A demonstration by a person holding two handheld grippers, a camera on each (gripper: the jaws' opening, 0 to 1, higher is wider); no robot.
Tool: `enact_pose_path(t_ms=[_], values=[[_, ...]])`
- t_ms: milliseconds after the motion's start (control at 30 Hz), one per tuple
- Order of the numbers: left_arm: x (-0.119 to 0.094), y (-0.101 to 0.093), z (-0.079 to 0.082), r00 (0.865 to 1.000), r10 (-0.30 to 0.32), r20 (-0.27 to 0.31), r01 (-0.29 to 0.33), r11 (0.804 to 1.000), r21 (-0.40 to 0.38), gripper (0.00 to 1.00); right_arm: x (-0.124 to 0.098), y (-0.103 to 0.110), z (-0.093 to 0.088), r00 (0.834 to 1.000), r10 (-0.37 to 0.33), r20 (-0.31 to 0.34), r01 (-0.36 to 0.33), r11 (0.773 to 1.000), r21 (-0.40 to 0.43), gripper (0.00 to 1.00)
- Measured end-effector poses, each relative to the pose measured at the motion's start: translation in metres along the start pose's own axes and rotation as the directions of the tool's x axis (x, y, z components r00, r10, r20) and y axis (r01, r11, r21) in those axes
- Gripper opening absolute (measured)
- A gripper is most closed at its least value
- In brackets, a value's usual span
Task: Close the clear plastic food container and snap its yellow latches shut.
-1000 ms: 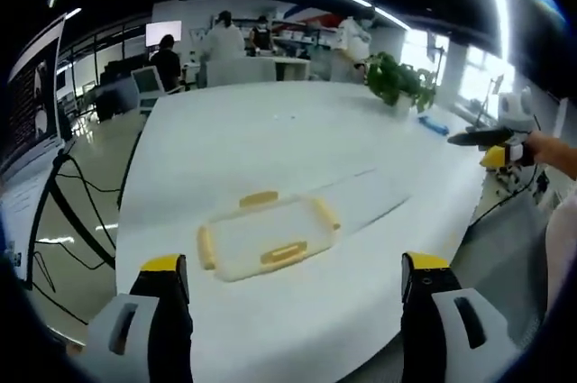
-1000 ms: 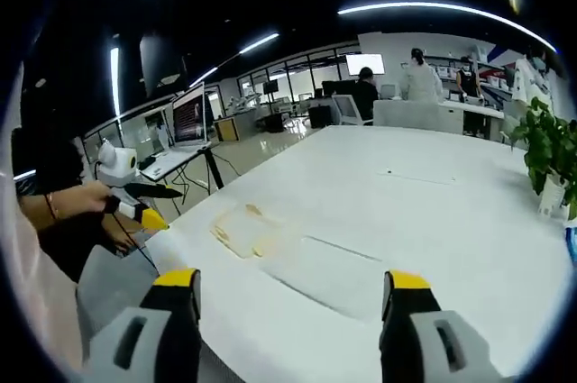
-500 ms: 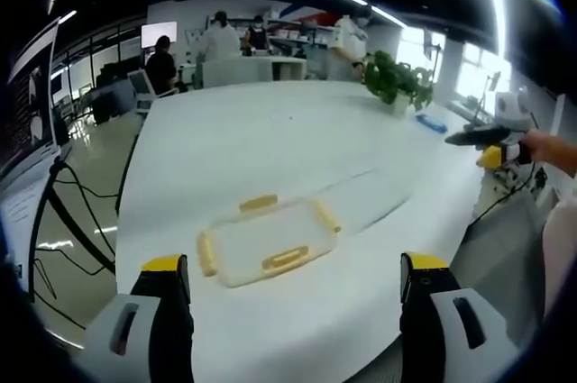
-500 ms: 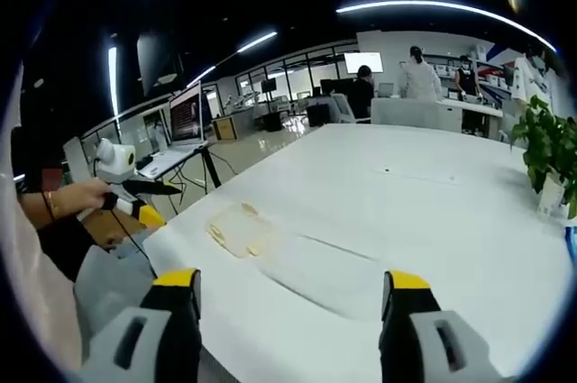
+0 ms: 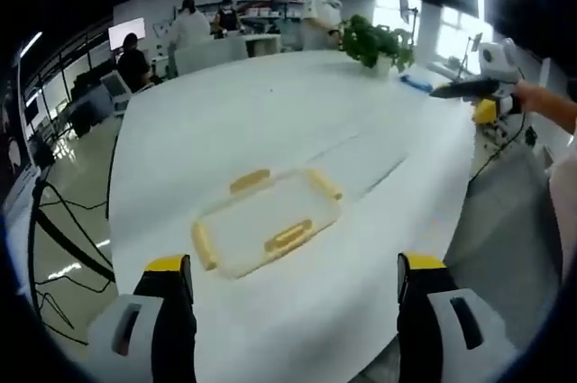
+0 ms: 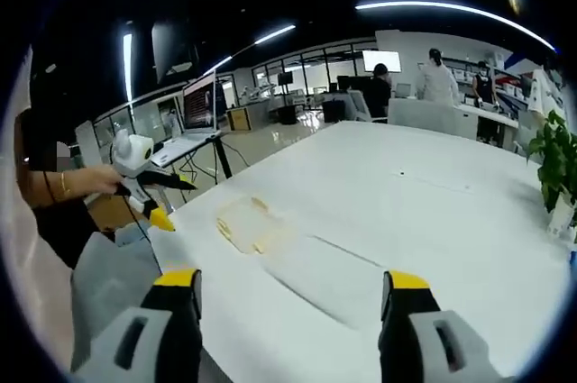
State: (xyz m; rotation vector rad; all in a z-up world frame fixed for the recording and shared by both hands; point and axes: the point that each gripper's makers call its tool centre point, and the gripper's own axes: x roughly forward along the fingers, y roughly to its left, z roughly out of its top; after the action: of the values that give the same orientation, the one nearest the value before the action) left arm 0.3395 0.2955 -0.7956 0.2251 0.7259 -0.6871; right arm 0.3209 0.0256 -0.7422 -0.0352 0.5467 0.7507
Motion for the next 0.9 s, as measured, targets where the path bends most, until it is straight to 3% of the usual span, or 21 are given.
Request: enact_pose_path(t_ms=[100,233,367,567,700,767,833,900], values=[[0.005,0.006,0.003,1.0,-0.014,-0.008,0.014,0.999,0.03,0.93,0.011,0.0,-0.006,0.998,0.007,-0.059,-0.012,0.997,-0.082,0.81],[0.012,0.013,0.001,0.998,-0.036,-0.059,0.041,0.996,0.08,0.92,0.026,0.007,-0.005,0.997,0.047,-0.067,-0.052,0.995,-0.08,0.81],[0.018,0.015,0.011,0.996,-0.075,-0.039,0.078,0.994,0.077,0.91,0.04,0.015,-0.001,0.991,0.094,-0.096,-0.106,0.986,-0.131,0.81],[0.03,0.029,0.003,0.987,-0.085,-0.135,0.112,0.971,0.212,0.91,0.061,0.02,0.007,0.981,0.145,-0.133,-0.167,0.97,-0.177,0.81],[0.038,0.036,-0.007,0.975,-0.107,-0.197,0.146,0.97,0.192,0.9,0.077,0.027,0.012,0.972,0.176,-0.157,-0.206,0.957,-0.203,0.81],[0.039,0.035,0.0,0.977,-0.139,-0.165,0.165,0.974,0.157,0.89,0.083,0.031,0.014,0.968,0.188,-0.163,-0.221,0.952,-0.211,0.81],[0.041,0.039,0.002,0.977,-0.136,-0.164,0.164,0.972,0.169,0.89,0.089,0.034,0.014,0.965,0.2,-0.171,-0.234,0.949,-0.212,0.81],[0.043,0.05,-0.005,0.969,-0.11,-0.22,0.163,0.957,0.239,0.89,0.098,0.037,0.013,0.959,0.21,-0.192,-0.251,0.941,-0.225,0.81]])
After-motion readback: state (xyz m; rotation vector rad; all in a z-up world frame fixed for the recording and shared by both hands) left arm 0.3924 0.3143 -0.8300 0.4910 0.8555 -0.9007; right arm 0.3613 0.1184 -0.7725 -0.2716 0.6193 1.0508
